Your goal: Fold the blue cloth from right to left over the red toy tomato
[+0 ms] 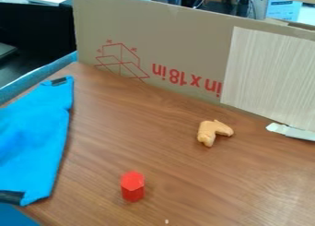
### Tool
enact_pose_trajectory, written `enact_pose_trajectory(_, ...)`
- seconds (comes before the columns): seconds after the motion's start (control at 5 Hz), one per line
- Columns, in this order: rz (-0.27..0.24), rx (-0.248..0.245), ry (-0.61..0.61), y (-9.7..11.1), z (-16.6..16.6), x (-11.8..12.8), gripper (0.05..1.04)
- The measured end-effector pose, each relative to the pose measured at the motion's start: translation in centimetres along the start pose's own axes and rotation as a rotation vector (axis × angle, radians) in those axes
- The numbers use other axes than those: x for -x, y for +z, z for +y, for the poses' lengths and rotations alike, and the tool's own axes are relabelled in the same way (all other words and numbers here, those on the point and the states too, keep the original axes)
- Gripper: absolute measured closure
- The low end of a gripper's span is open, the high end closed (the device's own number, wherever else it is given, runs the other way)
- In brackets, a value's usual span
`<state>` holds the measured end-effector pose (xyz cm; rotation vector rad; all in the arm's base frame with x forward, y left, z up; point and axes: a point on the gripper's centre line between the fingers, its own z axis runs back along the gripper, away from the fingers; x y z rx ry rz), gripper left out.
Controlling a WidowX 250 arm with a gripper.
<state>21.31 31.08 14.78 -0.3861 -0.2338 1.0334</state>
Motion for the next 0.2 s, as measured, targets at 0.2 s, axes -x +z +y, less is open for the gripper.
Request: enact_pose_trajectory(0.2,0.042,-0.127,-0.022,3.37,-2.17,-0.59,0.083)
